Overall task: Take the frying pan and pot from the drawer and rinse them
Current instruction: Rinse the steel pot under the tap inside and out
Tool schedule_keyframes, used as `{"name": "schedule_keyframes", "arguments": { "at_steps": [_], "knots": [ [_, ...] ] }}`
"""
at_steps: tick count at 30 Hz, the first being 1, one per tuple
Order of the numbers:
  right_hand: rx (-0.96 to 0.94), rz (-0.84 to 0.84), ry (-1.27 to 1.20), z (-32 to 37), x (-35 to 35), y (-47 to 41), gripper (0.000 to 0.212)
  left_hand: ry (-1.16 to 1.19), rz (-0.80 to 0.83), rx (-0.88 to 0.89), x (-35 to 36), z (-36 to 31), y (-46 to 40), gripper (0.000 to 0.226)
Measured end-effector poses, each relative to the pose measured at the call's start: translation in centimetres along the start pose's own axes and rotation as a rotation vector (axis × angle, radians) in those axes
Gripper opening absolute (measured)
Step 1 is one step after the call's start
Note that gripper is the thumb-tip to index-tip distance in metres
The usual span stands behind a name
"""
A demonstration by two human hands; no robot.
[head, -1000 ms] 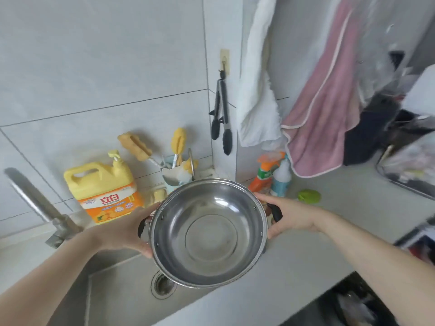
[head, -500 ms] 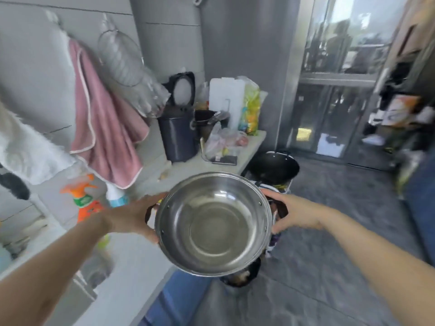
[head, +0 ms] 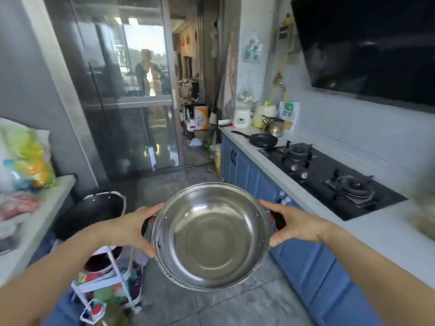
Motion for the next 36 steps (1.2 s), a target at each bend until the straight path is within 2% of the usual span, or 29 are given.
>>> {"name": "schedule_keyframes", "arguments": {
  "at_steps": [5,10,16,22,24,27,31,33,36],
  "knots": [
    [0.124,-0.243,-0.021,-7.2,-7.3,5.4,0.111,-0.111,0.138,0.194,-0.9,-10.3,-11.4,0.109],
    [0.180,-0.380,-0.092,-11.1,-11.8,8.7,0.103,-0.172,0.209,0.295,-1.8,-16.4,-21.6,0.126],
    [0.252,-0.585,-0.221,-17.1,-15.3,12.3,0.098,-0.285,0.345,0.431,-1.0,-24.2,-31.8,0.110],
    [0.361,-0.818,-0.327,-24.3,-16.9,18.3,0.096,-0.371,0.481,0.518,3.7,-32.0,-40.5,0.132],
    [0.384,-0.855,-0.350,-27.0,-17.6,20.3,0.096,-0.432,0.510,0.504,5.7,-34.4,-43.1,0.147],
    [0.390,-0.876,-0.365,-30.9,-19.1,22.8,0.093,-0.489,0.547,0.490,9.0,-37.8,-47.1,0.153],
    [0.403,-0.906,-0.405,-36.1,-21.9,25.4,0.091,-0.539,0.558,0.472,13.3,-42.5,-51.5,0.129],
    [0.429,-0.902,-0.406,-38.9,-23.2,26.3,0.092,-0.543,0.577,0.456,15.4,-44.1,-53.7,0.126],
    [0.492,-0.886,-0.383,-42.9,-24.9,26.9,0.094,-0.514,0.611,0.464,18.5,-45.3,-57.8,0.152]
  ]
}}
Point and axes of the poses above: each hand's wrist, its own y-axis away from the middle knuckle, its own x-axis out of the palm, z = x × y, the point moved 9 cm from there along -y, towards the middle knuckle, and after that the axes turned 9 degrees about z, right-handed, at the moved point
